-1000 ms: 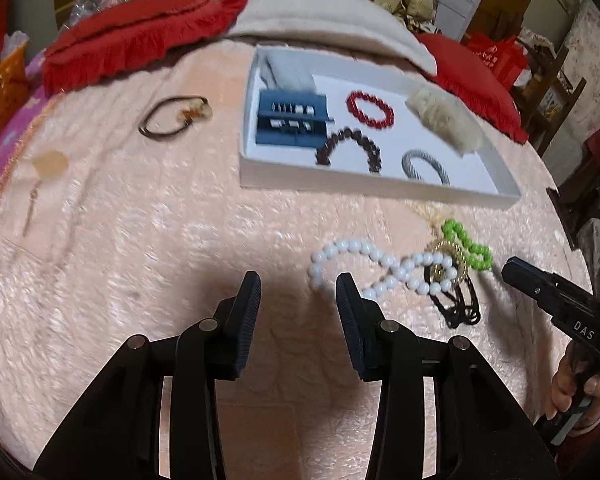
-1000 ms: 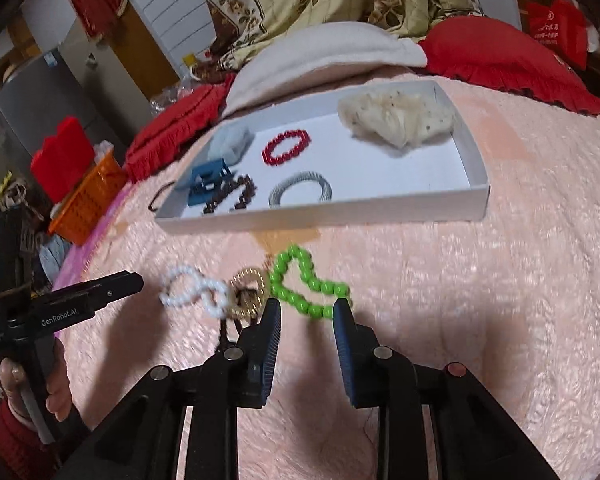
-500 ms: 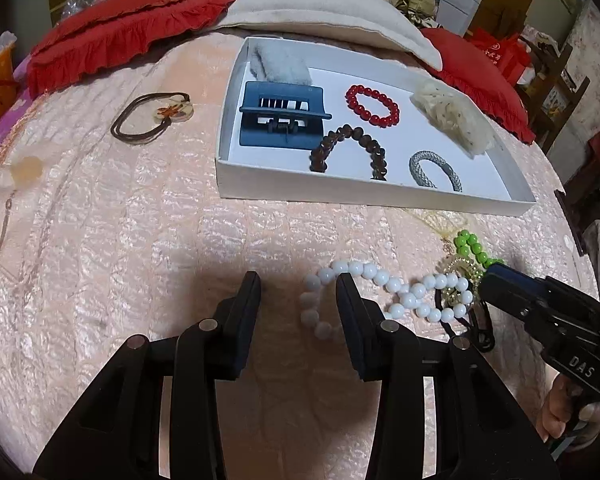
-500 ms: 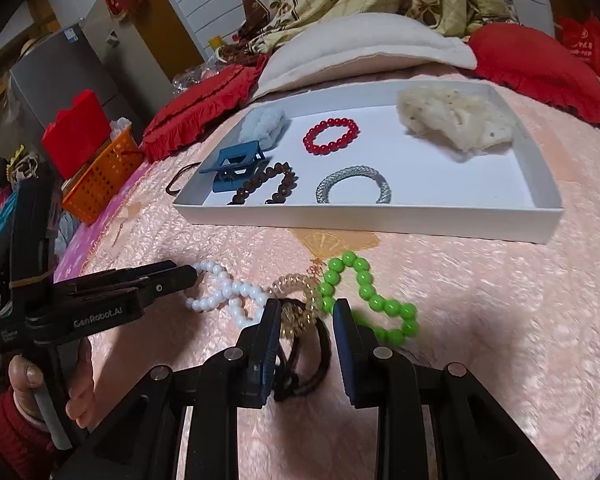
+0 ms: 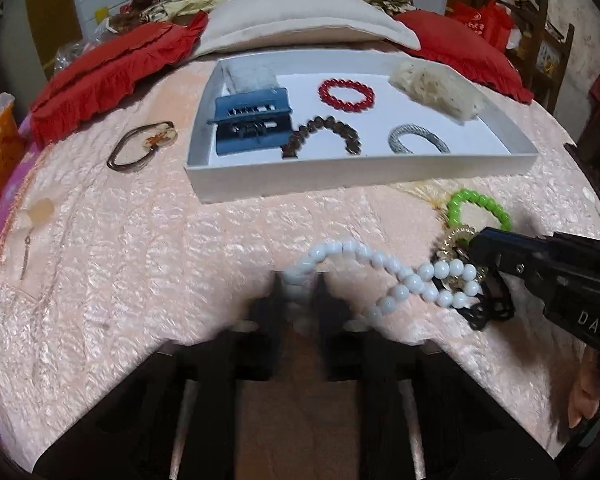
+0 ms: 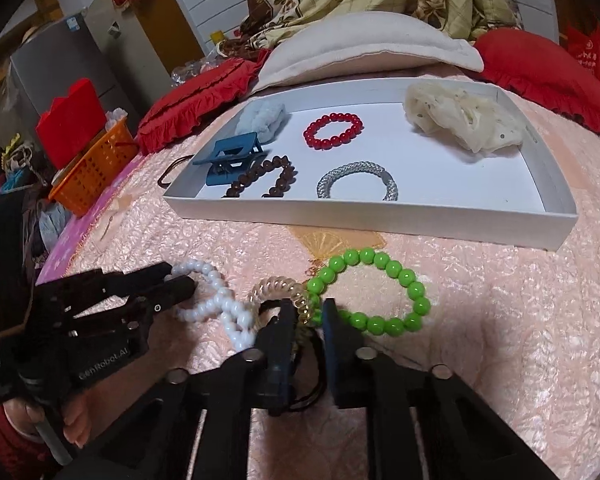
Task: Organize jewelry
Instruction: 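Grasp the white pearl bracelet with the left gripper while the right gripper grasps the gold coil hair tie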
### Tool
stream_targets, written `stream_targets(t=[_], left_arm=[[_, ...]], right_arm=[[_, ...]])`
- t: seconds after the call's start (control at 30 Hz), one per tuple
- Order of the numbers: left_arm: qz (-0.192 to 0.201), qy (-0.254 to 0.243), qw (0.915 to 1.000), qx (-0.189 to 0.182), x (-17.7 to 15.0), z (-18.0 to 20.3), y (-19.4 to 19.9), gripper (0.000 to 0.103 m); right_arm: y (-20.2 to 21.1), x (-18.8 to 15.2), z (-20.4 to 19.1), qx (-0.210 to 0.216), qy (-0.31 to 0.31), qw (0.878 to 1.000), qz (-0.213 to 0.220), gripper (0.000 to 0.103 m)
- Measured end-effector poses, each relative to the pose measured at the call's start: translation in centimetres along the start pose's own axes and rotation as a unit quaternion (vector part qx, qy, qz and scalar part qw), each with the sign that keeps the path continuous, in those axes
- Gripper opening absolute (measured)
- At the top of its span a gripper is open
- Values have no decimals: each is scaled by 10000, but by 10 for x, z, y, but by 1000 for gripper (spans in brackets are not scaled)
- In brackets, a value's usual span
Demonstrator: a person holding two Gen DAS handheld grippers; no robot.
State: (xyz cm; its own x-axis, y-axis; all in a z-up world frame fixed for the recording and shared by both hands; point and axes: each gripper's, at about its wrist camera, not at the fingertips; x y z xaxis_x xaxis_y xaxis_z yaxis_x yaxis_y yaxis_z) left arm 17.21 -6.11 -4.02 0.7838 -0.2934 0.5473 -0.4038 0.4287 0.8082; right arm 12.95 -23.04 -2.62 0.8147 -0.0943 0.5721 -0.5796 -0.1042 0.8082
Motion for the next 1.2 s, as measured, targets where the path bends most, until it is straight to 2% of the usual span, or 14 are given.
stream_targets(t=[0.13,0.37,0.67,0.83,1.07,1.2], left_arm=[[-3,162,9998,-64,-5,-1,11,8],[234,292,9991,-191,-20,4,50,8],[821,-199,9964,55,-24,27,110,8],[1066,-290,9938,141,-24,34,139,8],[1351,-197,9905,-178,-17,36,176,8],[1372,-120,9897,-394,-9,34,184,8]], right_arm=[[17,-5,5,13,-159,9998,153,9],[54,-13,16,11,-373,9984,436,9],[82,-28,21,54,-552,9968,580,9],[97,-32,23,92,-589,9959,682,9],[112,-37,24,120,-646,9945,819,9],[114,-37,25,125,-657,9942,843,9]])
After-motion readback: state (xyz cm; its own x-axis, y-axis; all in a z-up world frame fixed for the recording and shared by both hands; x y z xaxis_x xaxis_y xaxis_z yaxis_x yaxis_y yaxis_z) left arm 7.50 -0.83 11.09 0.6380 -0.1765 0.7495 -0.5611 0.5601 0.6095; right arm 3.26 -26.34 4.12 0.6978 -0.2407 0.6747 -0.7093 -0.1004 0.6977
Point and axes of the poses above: each gripper's, at about its wrist camera, not at the fingertips, and y roughly against the way its jaws point, z to its right, x to its top, and after that the axes turned 14 degrees about -x, right-handed
